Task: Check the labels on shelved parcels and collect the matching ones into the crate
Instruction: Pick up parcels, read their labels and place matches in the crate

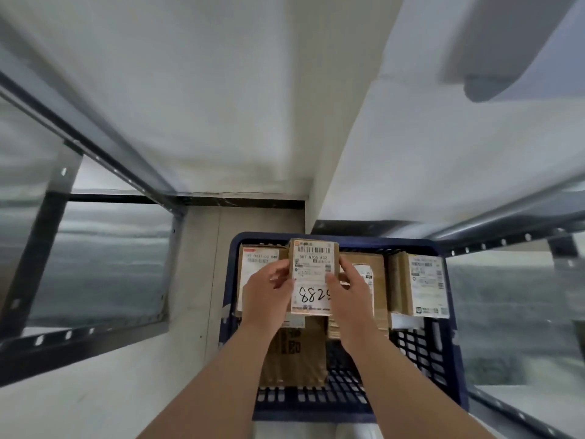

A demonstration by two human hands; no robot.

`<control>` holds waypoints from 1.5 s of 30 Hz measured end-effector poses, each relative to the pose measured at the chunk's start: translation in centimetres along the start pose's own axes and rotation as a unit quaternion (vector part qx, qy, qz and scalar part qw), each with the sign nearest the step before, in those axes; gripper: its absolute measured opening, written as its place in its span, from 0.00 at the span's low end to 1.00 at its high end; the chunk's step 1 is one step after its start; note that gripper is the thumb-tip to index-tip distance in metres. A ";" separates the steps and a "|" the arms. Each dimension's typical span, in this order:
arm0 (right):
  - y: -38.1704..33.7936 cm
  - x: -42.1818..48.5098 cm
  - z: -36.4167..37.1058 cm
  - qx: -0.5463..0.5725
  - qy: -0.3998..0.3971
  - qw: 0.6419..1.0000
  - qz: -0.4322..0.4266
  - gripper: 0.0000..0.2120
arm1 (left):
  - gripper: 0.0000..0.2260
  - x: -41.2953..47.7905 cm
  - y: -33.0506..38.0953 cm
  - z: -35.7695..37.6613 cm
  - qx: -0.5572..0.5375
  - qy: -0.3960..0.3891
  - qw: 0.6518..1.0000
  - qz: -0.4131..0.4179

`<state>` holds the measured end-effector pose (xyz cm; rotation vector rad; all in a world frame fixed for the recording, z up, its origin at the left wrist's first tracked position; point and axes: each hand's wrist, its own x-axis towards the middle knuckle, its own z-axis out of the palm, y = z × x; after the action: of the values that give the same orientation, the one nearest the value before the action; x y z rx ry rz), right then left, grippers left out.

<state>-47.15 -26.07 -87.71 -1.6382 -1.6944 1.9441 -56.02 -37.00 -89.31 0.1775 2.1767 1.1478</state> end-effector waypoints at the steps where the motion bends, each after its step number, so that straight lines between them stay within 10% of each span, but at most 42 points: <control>1: 0.3 0.5 0.0 -0.004 0.002 1.000 0.000 0.18 | 0.15 0.3 -0.1 0.2 0.012 -0.010 1.000 0.006; 27: 2.8 2.7 0.2 -0.192 0.015 0.981 -0.008 0.09 | 0.22 0.1 -0.7 0.8 0.183 -0.032 0.983 -0.002; 31: -1.2 -0.7 -1.1 -0.140 0.014 0.990 -0.018 0.21 | 0.19 -2.1 4.2 -1.4 0.133 -0.049 0.990 -0.002; 45: -24.8 -27.8 -17.7 0.035 0.181 0.969 -0.161 0.17 | 0.20 -20.7 30.9 -10.0 -0.027 -0.142 0.972 0.185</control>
<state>-35.83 -22.96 -48.16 -1.4703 -1.6050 1.4371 -51.58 -33.48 -51.19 0.7047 1.9011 1.2918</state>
